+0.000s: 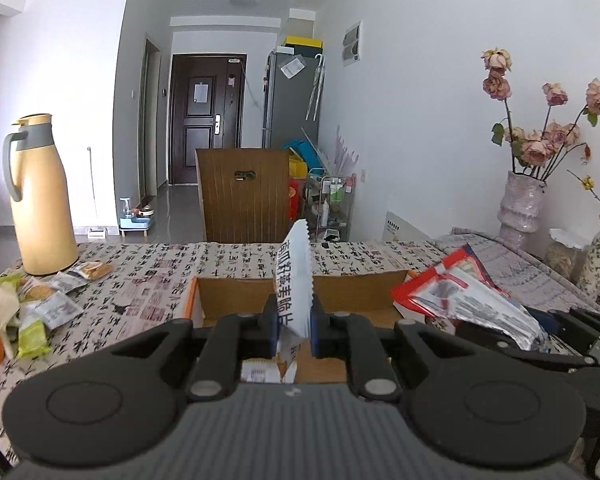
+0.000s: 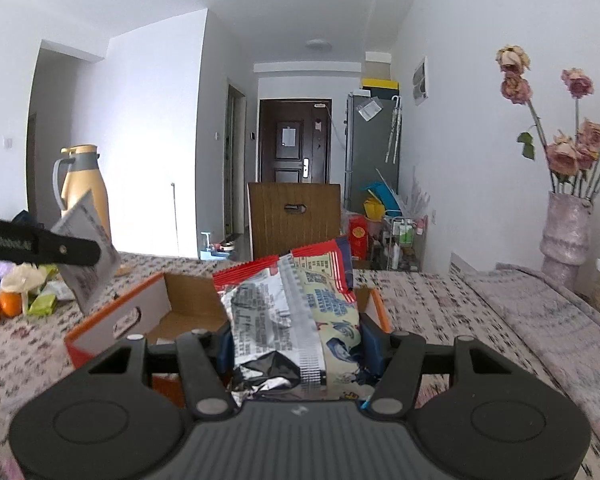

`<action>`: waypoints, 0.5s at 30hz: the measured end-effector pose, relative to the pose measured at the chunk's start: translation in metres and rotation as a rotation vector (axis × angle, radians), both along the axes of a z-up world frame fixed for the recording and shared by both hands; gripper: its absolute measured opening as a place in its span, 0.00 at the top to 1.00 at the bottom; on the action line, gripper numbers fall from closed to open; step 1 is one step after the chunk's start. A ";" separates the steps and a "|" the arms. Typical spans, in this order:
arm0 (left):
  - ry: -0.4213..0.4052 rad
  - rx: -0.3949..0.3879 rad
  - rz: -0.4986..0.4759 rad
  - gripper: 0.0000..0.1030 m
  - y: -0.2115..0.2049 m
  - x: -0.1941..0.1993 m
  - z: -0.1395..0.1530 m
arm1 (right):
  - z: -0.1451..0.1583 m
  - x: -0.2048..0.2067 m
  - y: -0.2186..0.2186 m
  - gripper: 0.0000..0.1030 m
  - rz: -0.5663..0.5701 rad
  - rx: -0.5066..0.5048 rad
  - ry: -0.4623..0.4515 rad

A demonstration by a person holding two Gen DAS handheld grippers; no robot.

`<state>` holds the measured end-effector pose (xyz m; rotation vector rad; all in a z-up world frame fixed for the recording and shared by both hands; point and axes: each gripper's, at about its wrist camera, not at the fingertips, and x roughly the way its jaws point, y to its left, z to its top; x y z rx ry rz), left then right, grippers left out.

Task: Organize snacks
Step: 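Carry the biscuit packet and foil bag over the box with both grippers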

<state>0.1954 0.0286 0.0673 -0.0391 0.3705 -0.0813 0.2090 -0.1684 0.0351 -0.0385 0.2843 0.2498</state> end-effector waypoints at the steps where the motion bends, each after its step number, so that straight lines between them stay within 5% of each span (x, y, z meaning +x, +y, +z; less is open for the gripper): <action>1: 0.002 0.002 0.001 0.86 -0.001 0.006 0.000 | 0.001 0.009 0.002 0.44 0.000 0.001 0.001; 15: 0.108 -0.030 0.017 0.86 0.009 0.069 -0.040 | -0.028 0.093 0.001 0.44 -0.029 0.047 0.131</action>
